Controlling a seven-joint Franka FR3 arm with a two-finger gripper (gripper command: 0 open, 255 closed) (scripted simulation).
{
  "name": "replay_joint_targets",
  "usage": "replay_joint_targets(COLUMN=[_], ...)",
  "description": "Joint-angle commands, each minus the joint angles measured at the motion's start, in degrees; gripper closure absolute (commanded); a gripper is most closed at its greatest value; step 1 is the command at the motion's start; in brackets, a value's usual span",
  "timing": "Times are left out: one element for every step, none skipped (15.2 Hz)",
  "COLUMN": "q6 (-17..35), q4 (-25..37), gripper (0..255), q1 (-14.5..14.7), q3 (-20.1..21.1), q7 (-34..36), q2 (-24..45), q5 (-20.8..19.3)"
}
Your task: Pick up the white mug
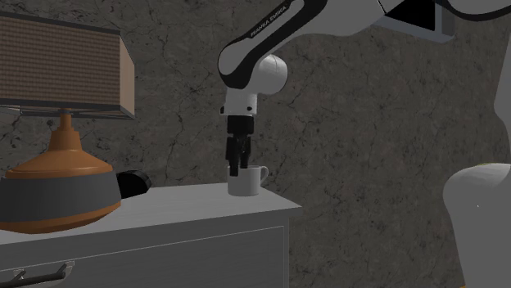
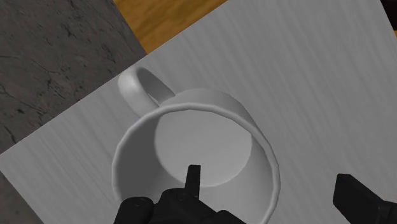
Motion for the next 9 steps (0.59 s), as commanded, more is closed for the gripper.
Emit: replay_joint_targets(q6=[1.59, 2.82, 2.82, 2.82, 2.86, 2.83, 2.83, 2.83, 2.83], q4=[-1.26, -2.17, -2.19, -2.18, -2.27, -2.28, -2.29, -2.28, -2.28], gripper=[0, 0, 0, 0, 255, 255, 255, 255, 255], q1=[0.00, -0.01, -0.02, -0.02, -0.01, -0.01, -0.01, -0.01, -0.01], q3=[-0.07, -0.17, -0.17, -0.17, -0.15, -0.14, -0.14, -0.14, -0.14], q7=[0.03, -0.03, -0.03, -0.03, 0.01, 0.03, 0.03, 0.03, 0.03], q2=[0.32, 0.66, 0.64, 0.65, 0.60, 0.57, 0.56, 0.57, 0.56], q5=[0.05, 0.14, 0.13, 0.14, 0.11, 0.10, 0.10, 0.10, 0.10])
